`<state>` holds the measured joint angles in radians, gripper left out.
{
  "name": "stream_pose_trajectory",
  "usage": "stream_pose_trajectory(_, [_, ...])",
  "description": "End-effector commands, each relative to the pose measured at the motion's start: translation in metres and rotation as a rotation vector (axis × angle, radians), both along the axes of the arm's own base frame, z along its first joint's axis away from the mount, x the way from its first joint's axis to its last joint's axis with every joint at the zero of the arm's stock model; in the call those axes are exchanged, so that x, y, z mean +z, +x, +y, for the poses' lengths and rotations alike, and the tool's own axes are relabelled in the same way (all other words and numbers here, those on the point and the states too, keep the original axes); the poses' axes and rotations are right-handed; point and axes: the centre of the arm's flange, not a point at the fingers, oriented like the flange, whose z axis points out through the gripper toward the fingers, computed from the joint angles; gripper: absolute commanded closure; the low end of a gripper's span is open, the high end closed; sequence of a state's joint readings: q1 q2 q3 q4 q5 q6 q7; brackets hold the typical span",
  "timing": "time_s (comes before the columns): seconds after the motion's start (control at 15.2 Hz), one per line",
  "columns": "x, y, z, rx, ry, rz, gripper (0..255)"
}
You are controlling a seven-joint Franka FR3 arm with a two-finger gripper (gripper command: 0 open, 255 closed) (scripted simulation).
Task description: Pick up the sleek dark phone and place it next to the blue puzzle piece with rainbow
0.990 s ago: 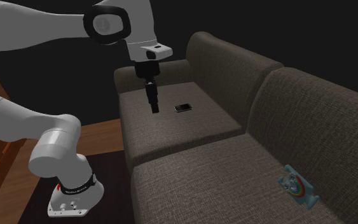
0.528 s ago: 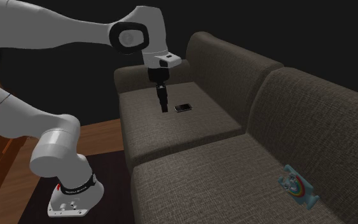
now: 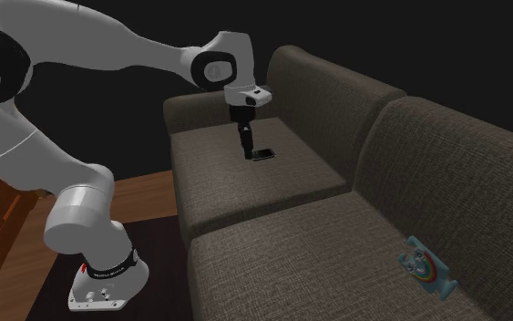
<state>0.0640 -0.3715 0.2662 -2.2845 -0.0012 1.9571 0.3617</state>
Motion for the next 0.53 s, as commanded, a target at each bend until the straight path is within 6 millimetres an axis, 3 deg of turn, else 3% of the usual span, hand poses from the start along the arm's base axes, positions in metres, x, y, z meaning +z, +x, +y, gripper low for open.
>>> stream_pose_trajectory(0.0, [-0.012,0.013,0.020,-0.002,0.010,0.004,0])
stream_pose_trajectory(0.46, [-0.055,0.056,0.087,-0.009,0.040,0.018,0])
